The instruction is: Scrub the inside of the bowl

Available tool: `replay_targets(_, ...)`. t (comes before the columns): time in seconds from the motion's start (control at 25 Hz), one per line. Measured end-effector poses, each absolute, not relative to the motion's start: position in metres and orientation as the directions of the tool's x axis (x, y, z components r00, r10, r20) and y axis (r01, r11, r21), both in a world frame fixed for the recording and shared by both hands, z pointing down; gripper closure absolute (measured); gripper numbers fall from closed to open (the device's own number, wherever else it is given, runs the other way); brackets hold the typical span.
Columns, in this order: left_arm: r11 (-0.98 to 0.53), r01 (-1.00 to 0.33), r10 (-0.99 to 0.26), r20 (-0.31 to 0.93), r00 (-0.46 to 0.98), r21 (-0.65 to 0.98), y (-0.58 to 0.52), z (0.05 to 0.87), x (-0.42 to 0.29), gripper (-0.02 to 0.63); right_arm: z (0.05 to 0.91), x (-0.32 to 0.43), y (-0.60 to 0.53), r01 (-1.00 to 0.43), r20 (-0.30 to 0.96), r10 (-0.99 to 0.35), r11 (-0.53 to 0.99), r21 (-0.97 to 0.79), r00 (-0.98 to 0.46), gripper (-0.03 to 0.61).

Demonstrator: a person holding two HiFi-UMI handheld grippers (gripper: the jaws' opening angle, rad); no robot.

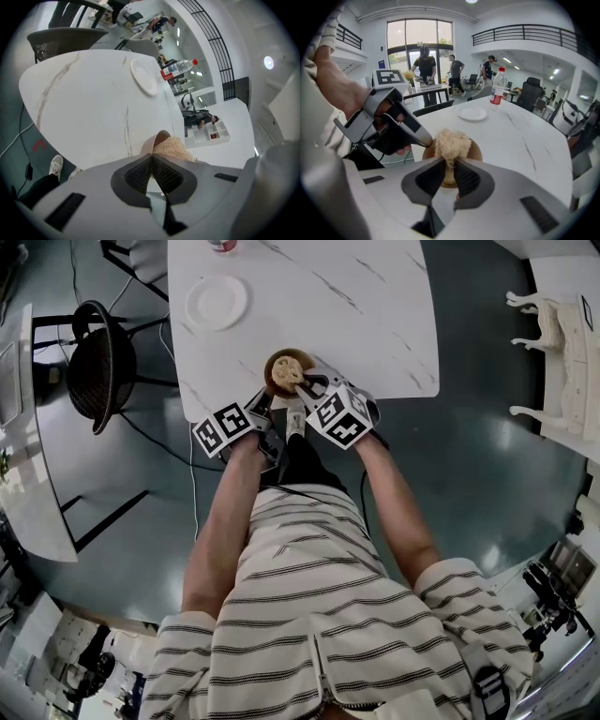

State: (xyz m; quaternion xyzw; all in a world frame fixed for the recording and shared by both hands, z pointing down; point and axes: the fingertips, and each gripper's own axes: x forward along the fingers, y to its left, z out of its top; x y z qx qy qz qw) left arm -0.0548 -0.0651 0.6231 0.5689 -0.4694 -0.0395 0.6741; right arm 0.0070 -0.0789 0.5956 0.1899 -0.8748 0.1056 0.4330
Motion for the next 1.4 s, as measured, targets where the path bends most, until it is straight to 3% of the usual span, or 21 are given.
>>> replay_targets(0.6,0.334,-0.491,-0.581,0.586,0.565,0.804,-0.064,0.623,-0.055,0.606,0.6,0.004,-0.101,-0.574,0.772,-0.311,0.814,-0.084,-0.554,0.515)
replay_targets(1.4,0.335,-0.491,-0.596,0.584,0.551,0.804,-0.065,0.622,-0.055,0.606,0.595,-0.007,-0.093,-0.606,0.732,-0.271,0.759,-0.237,-0.625,0.515)
